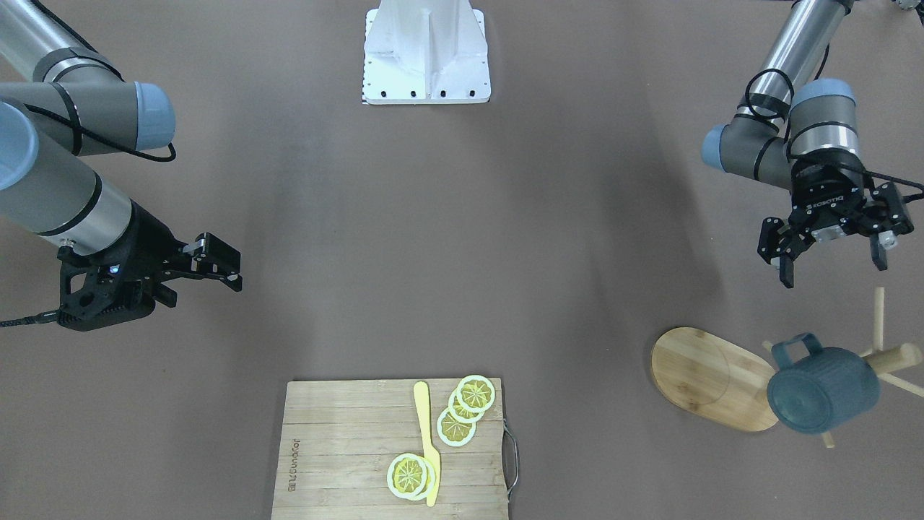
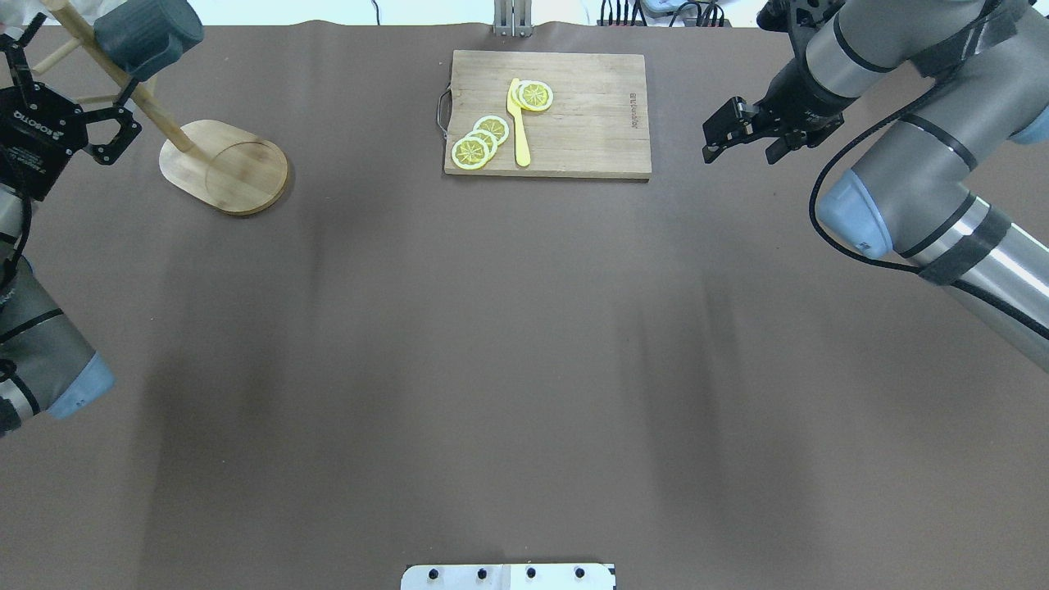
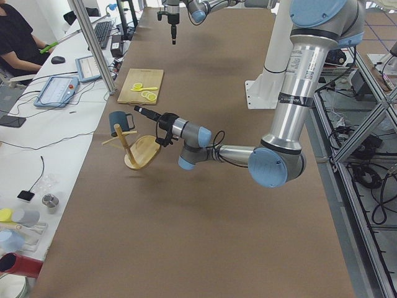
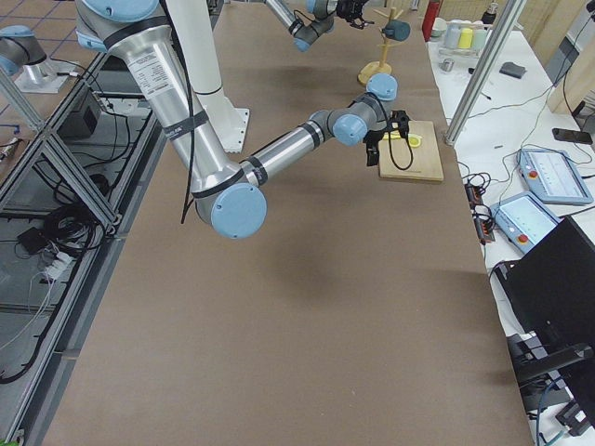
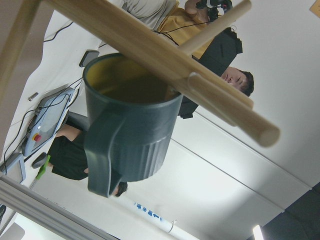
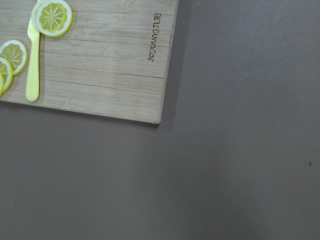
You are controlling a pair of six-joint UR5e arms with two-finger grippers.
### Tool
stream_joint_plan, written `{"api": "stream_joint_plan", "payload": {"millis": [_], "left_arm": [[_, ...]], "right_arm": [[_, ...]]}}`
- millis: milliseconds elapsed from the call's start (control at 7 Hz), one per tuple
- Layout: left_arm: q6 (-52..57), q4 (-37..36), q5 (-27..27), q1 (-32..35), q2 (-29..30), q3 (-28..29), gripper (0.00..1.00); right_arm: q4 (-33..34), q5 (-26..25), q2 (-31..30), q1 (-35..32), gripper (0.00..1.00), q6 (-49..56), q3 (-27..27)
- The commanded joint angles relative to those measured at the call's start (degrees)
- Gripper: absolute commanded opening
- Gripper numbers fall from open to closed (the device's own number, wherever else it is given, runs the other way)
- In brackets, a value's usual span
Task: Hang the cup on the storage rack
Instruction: 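Open the left gripper and pull it back from the hanging mug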
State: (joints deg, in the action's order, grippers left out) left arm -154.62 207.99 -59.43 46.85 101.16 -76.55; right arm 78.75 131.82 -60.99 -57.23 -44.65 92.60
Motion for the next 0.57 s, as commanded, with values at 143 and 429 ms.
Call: {"api": "stream_joint_plan", "payload": {"millis": [143,429], "left_arm": [[1.15,-13.38,0.37,0.09,-9.73,-25.90,0.98],[10.05,-32.76,0.11,0.96,-8.97,-41.95,0.98]], "right_arm": [[0.00,0.01,-0.18,0.19,0.99,0.00,0.04],[0.00,0.01,-0.53,0.28,0.99,0.09,-0.05]]}}
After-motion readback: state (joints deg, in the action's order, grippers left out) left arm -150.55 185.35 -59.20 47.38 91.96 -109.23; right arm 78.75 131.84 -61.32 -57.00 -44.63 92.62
